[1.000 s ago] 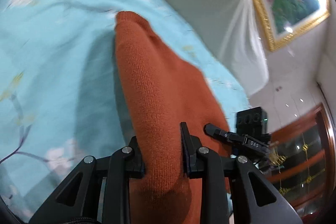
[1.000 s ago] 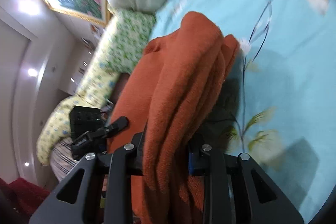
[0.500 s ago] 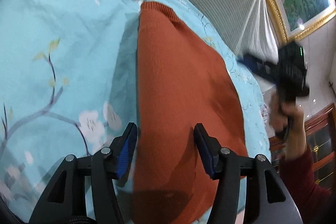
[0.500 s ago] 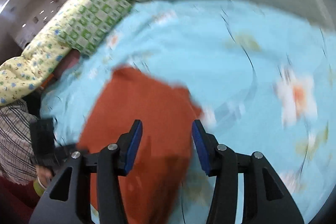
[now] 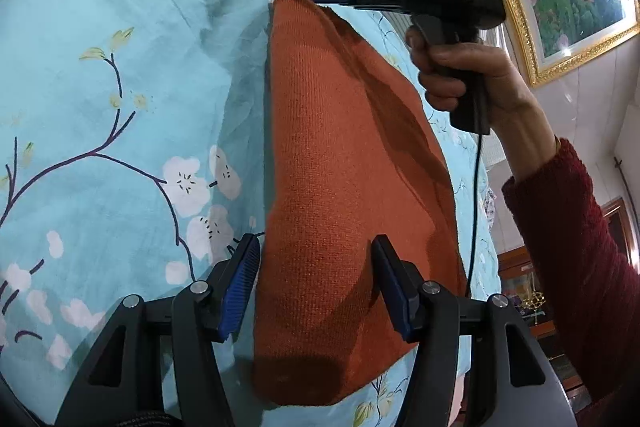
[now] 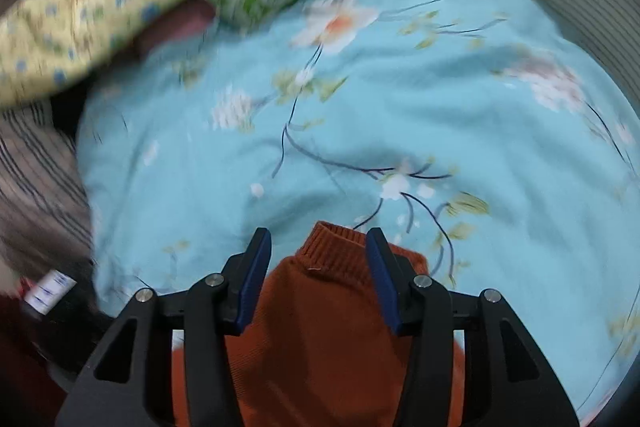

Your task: Fold small clothes

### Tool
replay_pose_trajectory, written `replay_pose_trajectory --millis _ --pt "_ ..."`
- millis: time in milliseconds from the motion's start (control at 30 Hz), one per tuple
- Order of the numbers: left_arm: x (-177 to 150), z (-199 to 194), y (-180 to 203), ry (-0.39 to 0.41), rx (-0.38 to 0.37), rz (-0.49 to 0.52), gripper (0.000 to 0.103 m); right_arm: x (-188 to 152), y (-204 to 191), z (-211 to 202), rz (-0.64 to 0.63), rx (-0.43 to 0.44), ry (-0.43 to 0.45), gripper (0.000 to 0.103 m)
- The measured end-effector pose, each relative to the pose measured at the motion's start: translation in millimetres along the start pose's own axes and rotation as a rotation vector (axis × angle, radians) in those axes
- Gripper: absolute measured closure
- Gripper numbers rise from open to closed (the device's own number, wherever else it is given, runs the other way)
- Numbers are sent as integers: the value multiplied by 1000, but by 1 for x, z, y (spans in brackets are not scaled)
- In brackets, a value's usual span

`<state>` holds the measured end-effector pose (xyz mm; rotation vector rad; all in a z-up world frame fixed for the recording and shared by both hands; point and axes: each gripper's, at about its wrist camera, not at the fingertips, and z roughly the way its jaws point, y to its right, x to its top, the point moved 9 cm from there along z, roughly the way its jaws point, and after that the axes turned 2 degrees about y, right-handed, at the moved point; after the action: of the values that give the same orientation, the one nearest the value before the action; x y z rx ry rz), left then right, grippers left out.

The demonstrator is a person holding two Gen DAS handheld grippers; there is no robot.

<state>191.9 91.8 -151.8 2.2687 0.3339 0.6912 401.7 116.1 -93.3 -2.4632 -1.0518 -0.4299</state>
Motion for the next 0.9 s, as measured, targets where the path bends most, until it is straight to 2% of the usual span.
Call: replay_pose_trajectory --millis 33,100,133,200,300,367,433,500,567,700,767,800,900 --pt "0 0 0 -2 -5 -1 45 -3 1 3 -21 -17 -17 57" --pt "1 1 -2 -5 -12 0 45 -9 -3 13 -57 -10 -74 100" --pt "2 1 -2 -5 -15 3 45 -13 -1 15 -66 -34 -93 99" --pt "3 1 -3 -5 -16 7 45 -10 3 9 -55 -62 -57 100" --pt "3 3 -4 -1 -10 17 45 14 26 -29 87 -80 146 101" --pt "4 4 -5 4 -11 18 45 18 41 -40 181 -64 230 101" --pt "2 5 -5 9 -5 23 46 12 51 -24 231 -90 218 101" --pt "0 3 -6 11 1 16 47 -1 59 0 273 -107 165 101" --pt "-1 1 -6 7 10 11 47 -7 60 6 304 -109 191 100" --pt "-3 -7 -4 5 39 13 47 -18 45 -48 344 -138 325 97" --pt "-6 -12 -1 12 49 17 47 -41 32 -90 377 -138 410 97" --pt "-7 -15 0 16 57 21 47 -48 25 -98 389 -123 428 96" --pt "-11 -24 -1 34 87 21 47 -99 2 -128 447 -84 478 95"
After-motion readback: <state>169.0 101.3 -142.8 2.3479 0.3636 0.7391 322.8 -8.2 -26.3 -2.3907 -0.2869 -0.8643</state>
